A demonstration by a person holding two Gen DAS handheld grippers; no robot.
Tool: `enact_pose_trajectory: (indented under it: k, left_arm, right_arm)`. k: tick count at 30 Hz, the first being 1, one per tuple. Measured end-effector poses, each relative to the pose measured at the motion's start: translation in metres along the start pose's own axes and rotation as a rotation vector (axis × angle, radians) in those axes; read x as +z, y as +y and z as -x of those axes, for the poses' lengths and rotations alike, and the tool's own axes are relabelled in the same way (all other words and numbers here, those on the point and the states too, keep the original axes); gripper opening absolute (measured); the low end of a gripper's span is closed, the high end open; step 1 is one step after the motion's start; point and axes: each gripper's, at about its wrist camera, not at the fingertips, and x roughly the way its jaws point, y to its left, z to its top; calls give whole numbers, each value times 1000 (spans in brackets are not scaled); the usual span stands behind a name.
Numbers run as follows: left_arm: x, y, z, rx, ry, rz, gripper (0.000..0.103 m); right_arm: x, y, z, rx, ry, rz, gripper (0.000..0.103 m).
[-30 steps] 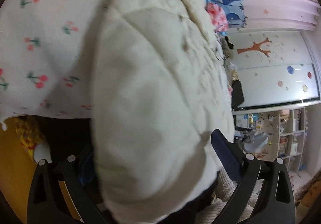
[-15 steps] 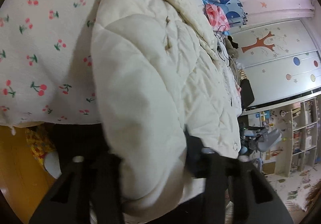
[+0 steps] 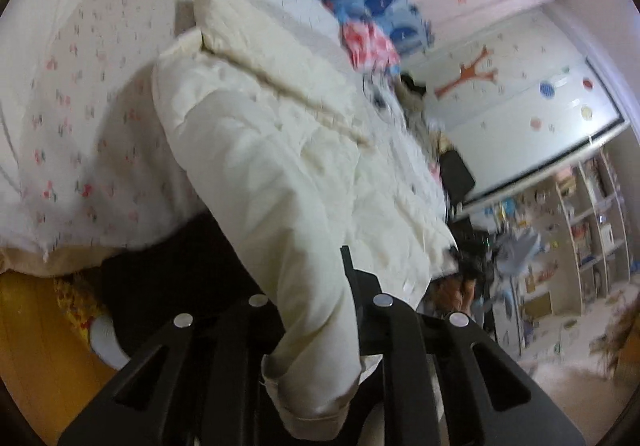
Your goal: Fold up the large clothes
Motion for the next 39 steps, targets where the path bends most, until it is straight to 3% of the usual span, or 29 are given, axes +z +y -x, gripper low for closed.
enact_pose_trajectory:
  k: [1, 3, 4, 7, 9, 11, 16, 17, 18, 19, 20, 21, 22, 24, 25, 27, 32, 39]
  left_arm:
    - [-7, 14, -6, 2, 43, 18, 25]
    - [-16, 47, -16, 2, 94, 76, 36]
    - [-19, 60, -17, 1, 98, 104, 40]
    - [-24, 96, -14, -32, 60, 181, 69]
    - [-22, 114, -11, -57, 13, 215, 78]
    - [-19, 125, -16, -67, -7, 239, 93]
    - [-12, 139, -48, -79, 35, 261, 95]
    - [-14, 137, -51, -91, 37, 255, 95]
    - [-12, 133, -55, -112, 38, 245, 95]
    - [-11, 124, -59, -123, 42, 222, 88]
    - [-9, 115, -62, -116, 47, 203, 80]
    - [-8, 106, -62, -77, 44, 189, 79]
    - [-5, 97, -61, -72, 34, 178, 56]
    - [1, 86, -52, -27, 6, 179, 43]
    - [5, 81, -45, -49, -20, 181, 20]
    - [16, 64, -24, -104, -101, 173, 18]
    - [40, 20, 5, -150, -193, 126, 17]
    - [57, 4, 25, -174, -224, 171, 17]
  right_arm:
    - [-4, -8, 0, -4, 5, -28, 49]
    - [-18, -43, 0, -36, 1, -132, 65]
    - [-24, -63, 1, -52, -1, -193, 67]
    - [-33, -97, 0, -61, -25, -270, 80]
    - [-32, -112, -3, -44, -57, -298, 90]
    - [-29, -127, -6, -15, -88, -324, 92]
    - [-24, -144, -42, 37, -59, -341, 89]
    - [-22, -139, -51, 54, -52, -310, 82]
    - [-21, -132, -57, 69, -50, -279, 60]
    - [-18, -124, -60, 57, -59, -247, 44]
    - [-14, -113, -61, 34, -75, -209, 37]
    - [-10, -102, -59, 35, -89, -178, 26]
    - [-7, -92, -57, 35, -102, -152, 22]
    - [7, -65, -47, 57, -146, -93, 19]
    - [15, -52, -41, 65, -168, -65, 19]
    - [35, -26, -30, 76, -214, -17, 19]
    - [75, 13, -24, 99, -268, 27, 19]
    - [118, 31, -7, 123, -369, -56, 19]
